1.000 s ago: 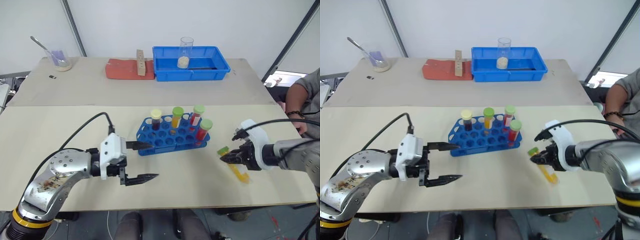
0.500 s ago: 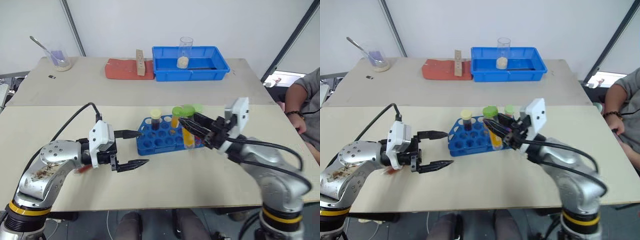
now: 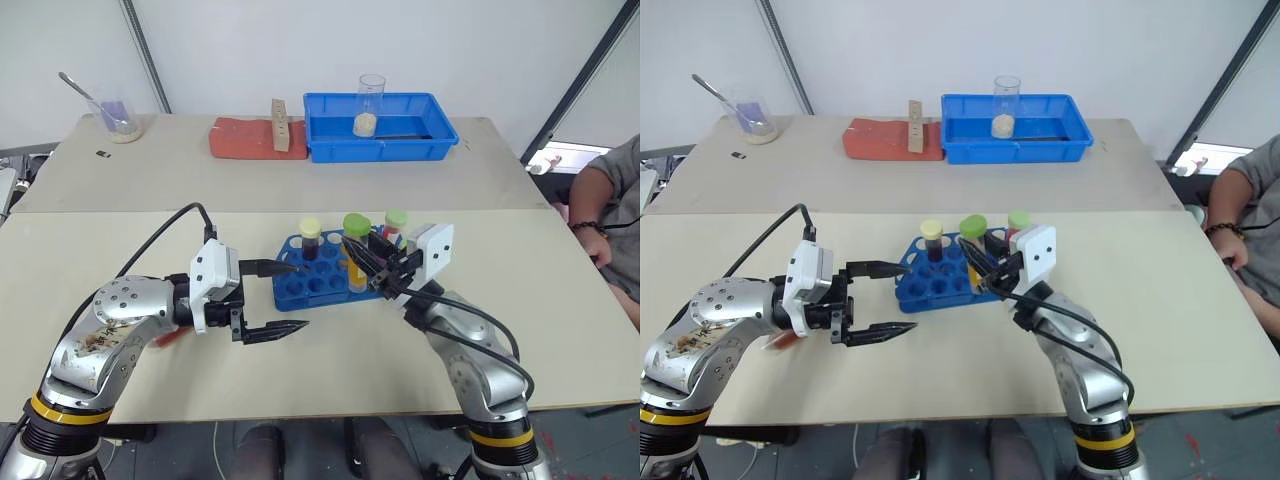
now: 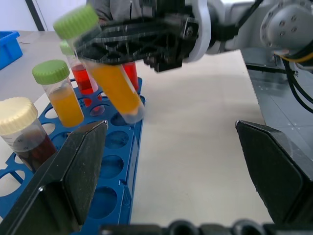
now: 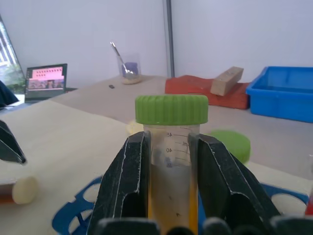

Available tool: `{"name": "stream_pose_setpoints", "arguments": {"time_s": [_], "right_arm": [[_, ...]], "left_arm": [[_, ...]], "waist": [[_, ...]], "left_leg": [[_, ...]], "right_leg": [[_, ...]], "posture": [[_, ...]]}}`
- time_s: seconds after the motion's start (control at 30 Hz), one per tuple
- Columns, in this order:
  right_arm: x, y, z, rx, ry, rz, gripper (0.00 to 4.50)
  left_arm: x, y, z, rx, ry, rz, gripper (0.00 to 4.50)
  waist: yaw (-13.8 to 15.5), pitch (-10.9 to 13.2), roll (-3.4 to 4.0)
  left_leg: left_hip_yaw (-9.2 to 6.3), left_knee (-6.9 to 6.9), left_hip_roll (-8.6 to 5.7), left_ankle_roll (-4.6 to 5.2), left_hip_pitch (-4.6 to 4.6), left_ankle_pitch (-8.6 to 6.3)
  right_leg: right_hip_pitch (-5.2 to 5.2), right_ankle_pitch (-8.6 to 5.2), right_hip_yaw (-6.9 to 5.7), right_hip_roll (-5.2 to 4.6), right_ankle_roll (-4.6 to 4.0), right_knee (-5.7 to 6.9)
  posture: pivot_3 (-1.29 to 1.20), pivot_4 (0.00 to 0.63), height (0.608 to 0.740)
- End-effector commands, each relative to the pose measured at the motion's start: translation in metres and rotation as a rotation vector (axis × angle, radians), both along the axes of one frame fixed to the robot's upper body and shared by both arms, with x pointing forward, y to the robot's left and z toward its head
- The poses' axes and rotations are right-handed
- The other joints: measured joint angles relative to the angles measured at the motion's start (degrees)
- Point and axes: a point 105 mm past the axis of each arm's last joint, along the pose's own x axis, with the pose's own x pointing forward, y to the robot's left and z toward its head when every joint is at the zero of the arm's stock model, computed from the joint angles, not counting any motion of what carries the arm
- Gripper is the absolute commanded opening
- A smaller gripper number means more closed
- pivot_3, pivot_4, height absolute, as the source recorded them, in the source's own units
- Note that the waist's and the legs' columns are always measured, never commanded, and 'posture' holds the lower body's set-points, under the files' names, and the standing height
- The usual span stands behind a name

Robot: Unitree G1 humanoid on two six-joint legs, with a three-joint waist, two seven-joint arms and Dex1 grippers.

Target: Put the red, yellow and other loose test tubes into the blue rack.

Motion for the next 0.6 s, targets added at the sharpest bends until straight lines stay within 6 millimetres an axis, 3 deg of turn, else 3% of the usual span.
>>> {"name": "stream_pose_setpoints", "arguments": {"time_s": [0.03, 0.6], "right_arm": [[0.001, -0.001, 0.011, 0.014, -0.080, -0.027, 1.01], [0.015, -0.004, -0.001, 0.048, -0.109, -0.153, 1.01]], "left_arm": [[-0.004, -0.002, 0.007, -0.005, -0.023, -0.015, 4.50], [-0.006, 0.003, 0.008, 0.001, -0.011, 0.014, 4.50]], "waist": [[0.0, 0.0, 0.00], [0.0, 0.0, 0.00]], "left_leg": [[0.00, 0.00, 0.00, 0.00, 0.01, 0.00], [-0.01, 0.00, 0.00, 0.00, 0.04, 0.00]], "right_leg": [[0.01, 0.01, 0.00, 0.00, 0.02, 0.00], [0.02, -0.01, 0.00, -0.01, -0.02, 0.02]], "posture": [[0.00, 0.150, 0.740], [0.00, 0.150, 0.740]]}}
